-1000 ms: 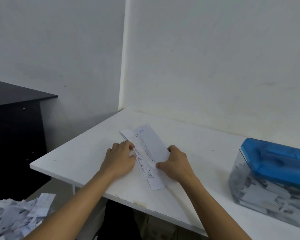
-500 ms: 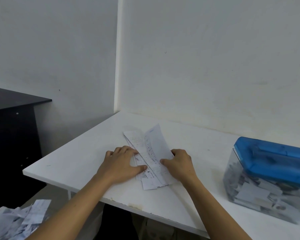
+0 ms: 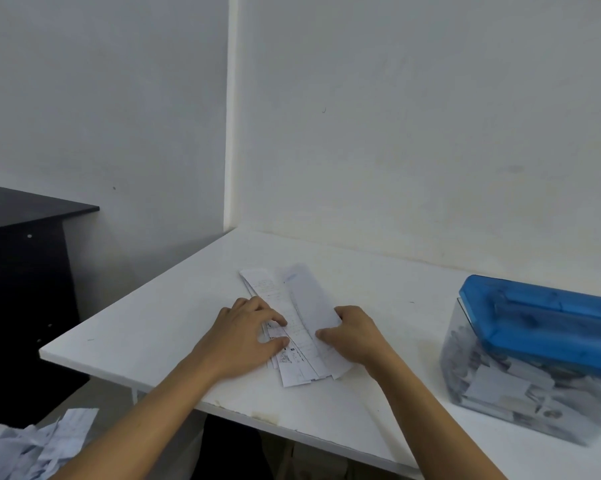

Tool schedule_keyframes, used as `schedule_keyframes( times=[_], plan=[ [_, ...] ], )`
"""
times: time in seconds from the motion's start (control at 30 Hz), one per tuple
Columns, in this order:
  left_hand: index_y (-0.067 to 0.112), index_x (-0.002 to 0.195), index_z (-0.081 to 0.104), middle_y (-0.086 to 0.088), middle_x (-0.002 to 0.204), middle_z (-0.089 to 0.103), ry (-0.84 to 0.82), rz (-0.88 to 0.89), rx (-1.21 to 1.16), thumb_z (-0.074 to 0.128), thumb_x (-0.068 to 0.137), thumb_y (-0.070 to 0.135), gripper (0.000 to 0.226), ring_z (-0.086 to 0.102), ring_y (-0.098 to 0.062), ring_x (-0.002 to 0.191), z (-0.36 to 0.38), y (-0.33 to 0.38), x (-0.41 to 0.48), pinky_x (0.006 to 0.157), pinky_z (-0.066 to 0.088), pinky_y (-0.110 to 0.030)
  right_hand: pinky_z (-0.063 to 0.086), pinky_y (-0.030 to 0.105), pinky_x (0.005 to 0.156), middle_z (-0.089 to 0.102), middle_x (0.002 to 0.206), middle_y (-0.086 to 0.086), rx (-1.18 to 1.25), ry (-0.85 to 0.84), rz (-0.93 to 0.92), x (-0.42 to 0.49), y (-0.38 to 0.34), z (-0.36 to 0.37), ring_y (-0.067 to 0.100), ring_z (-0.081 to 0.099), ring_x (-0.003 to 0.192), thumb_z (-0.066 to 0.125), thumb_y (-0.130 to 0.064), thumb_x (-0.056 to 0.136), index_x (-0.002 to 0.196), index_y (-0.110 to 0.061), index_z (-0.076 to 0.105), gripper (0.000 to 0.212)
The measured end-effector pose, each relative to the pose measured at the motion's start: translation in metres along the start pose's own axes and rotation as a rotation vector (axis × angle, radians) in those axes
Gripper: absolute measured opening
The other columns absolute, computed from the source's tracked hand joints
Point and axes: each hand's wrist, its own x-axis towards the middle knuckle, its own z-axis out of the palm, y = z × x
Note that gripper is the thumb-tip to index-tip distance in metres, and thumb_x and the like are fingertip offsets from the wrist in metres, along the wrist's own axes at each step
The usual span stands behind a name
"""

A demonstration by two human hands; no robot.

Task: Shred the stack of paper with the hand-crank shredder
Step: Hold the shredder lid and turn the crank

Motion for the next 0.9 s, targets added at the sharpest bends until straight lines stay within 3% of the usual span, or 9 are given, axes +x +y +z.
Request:
schedule_keyframes(
  times=[0.2,0.27,0.33,0.4,0.43,0.53,0.63,0.8,0.9],
  plan=[
    [0.040,0.122,0.062,0.027,0.122,0.052,0.056,0.015,-0.090,0.061,0.097,0.050,0.027,0.045,0.006,0.115,-0.002,0.004,0.000,0.100,0.033,-0.025,0.052,0.029,0.066,0.072,0.097,0.001,0.102,0.105,-0.068,-0.003,-0.004,-0.004,0.018,0.068,0.086,0.060,-0.016,0.094,0.103,-0.012,0.070,0.015],
    [0.036,0.110,0.067,0.022,0.113,0.061,0.103,-0.049,-0.275,0.060,0.099,0.043,0.015,0.055,0.007,0.105,-0.005,0.013,0.004,0.094,0.042,-0.023,0.050,0.026,0.065,0.073,0.095,-0.002,0.241,0.105,-0.095,-0.006,-0.008,-0.010,0.015,0.068,0.085,0.057,-0.017,0.097,0.102,-0.016,0.070,0.015],
    [0.028,0.101,0.070,0.012,0.101,0.070,0.097,-0.147,-0.546,0.053,0.103,0.042,0.022,0.065,0.001,0.092,-0.010,0.033,0.008,0.087,0.051,-0.029,0.053,0.029,0.070,0.075,0.094,0.001,0.385,0.098,-0.117,-0.009,-0.015,-0.015,0.022,0.071,0.087,0.055,-0.018,0.098,0.100,-0.016,0.071,0.016],
    [0.022,0.106,0.069,0.002,0.099,0.072,0.022,-0.212,-0.763,0.043,0.106,0.046,0.036,0.069,-0.009,0.088,-0.014,0.060,0.013,0.084,0.055,-0.036,0.053,0.036,0.075,0.075,0.096,0.009,0.470,0.081,-0.148,-0.011,-0.023,-0.016,0.031,0.071,0.092,0.053,-0.019,0.098,0.100,-0.011,0.071,0.020],
    [0.023,0.114,0.066,0.001,0.105,0.071,-0.002,-0.220,-0.817,0.038,0.107,0.049,0.039,0.069,-0.012,0.092,-0.015,0.074,0.014,0.081,0.056,-0.033,0.053,0.037,0.074,0.074,0.096,0.011,0.480,0.073,-0.167,-0.013,-0.027,-0.015,0.032,0.071,0.092,0.052,-0.019,0.097,0.101,-0.008,0.070,0.021],
    [0.032,0.143,0.047,0.010,0.128,0.062,0.092,-0.204,-0.892,0.030,0.108,0.050,0.042,0.061,-0.007,0.113,-0.012,0.107,0.020,0.088,0.048,-0.019,0.049,0.025,0.067,0.069,0.085,0.006,0.454,0.136,-0.236,-0.022,-0.038,-0.016,0.019,0.066,0.076,0.046,-0.016,0.096,0.088,-0.007,0.061,0.019],
    [0.030,0.138,0.047,0.012,0.121,0.059,0.222,-0.176,-0.936,0.031,0.109,0.044,0.036,0.056,0.003,0.100,-0.014,0.132,0.026,0.074,0.041,-0.007,0.043,0.011,0.058,0.061,0.077,-0.006,0.458,0.217,-0.310,-0.033,-0.046,-0.028,-0.002,0.056,0.065,0.041,-0.011,0.096,0.082,-0.014,0.054,0.019],
    [0.028,0.123,0.059,0.009,0.110,0.066,0.258,-0.125,-0.983,0.036,0.109,0.041,0.030,0.063,-0.006,0.099,-0.026,0.162,0.037,0.078,0.049,-0.021,0.042,0.003,0.055,0.061,0.097,-0.015,0.431,0.254,-0.348,-0.049,-0.051,-0.062,-0.004,0.062,0.080,0.037,-0.017,0.102,0.122,-0.022,0.047,0.023],
    [0.025,0.127,0.064,0.008,0.112,0.071,0.212,-0.046,-1.002,0.036,0.110,0.040,0.035,0.067,-0.009,0.104,-0.032,0.179,0.044,0.084,0.052,-0.023,0.043,0.008,0.059,0.064,0.100,-0.014,0.477,0.283,-0.321,-0.056,-0.051,-0.084,-0.003,0.061,0.086,0.036,-0.018,0.102,0.127,-0.029,0.048,0.029]
  ],
)
